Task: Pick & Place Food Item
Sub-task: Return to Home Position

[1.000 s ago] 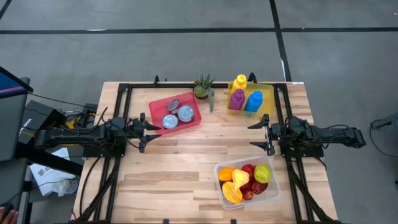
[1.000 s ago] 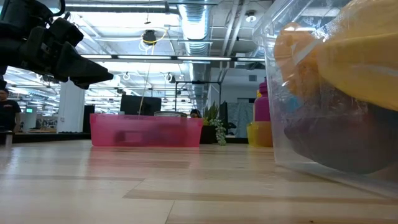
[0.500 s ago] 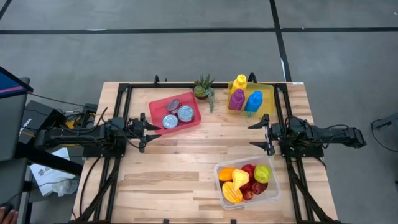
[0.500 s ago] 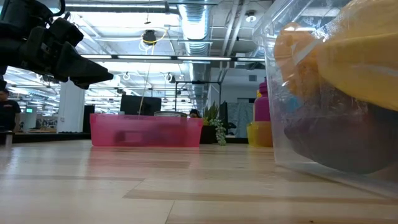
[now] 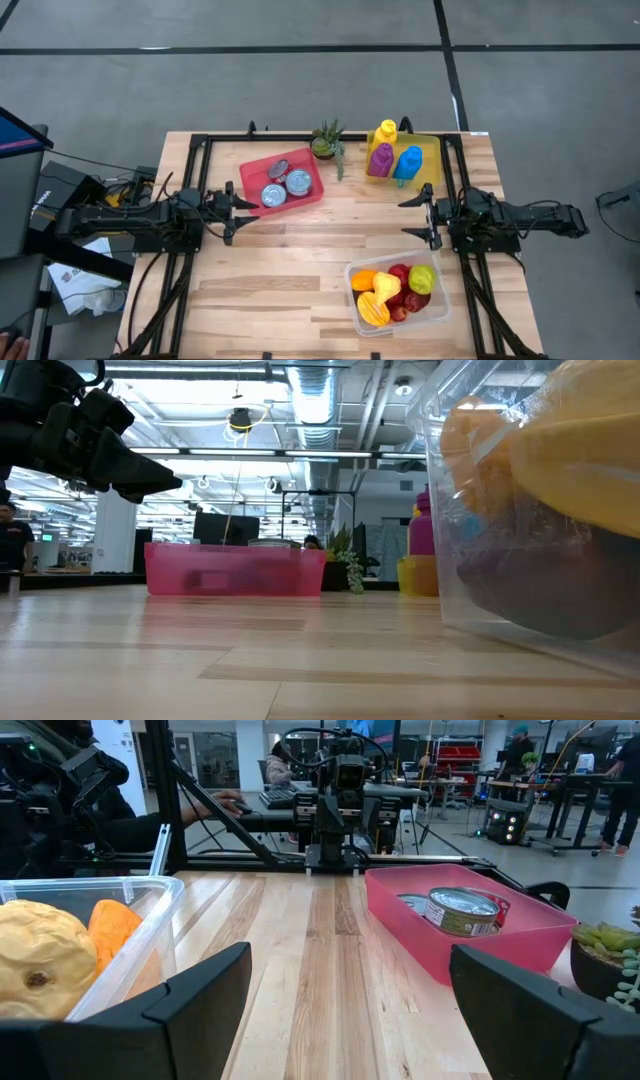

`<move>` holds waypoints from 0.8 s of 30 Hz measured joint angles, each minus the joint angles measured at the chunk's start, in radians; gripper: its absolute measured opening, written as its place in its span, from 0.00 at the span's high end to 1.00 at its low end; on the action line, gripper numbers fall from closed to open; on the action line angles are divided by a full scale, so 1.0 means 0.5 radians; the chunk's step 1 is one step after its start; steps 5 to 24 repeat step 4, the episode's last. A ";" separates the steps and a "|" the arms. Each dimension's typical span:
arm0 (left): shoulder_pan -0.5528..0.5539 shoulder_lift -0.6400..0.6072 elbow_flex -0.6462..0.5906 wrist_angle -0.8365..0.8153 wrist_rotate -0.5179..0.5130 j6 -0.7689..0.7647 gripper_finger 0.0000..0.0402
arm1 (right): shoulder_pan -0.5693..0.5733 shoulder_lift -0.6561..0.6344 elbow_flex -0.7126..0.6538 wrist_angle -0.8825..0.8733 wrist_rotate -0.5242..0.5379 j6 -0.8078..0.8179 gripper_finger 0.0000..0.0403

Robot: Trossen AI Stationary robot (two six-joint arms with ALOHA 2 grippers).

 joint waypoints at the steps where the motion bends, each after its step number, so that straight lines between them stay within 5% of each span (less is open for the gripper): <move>1: 0.000 0.000 0.000 0.000 0.000 0.000 0.63 | 0.000 0.000 0.000 0.000 0.001 0.000 0.19; 24: 0.000 0.000 0.000 0.000 0.000 0.000 0.63 | 0.000 0.000 0.000 0.000 0.000 0.000 0.19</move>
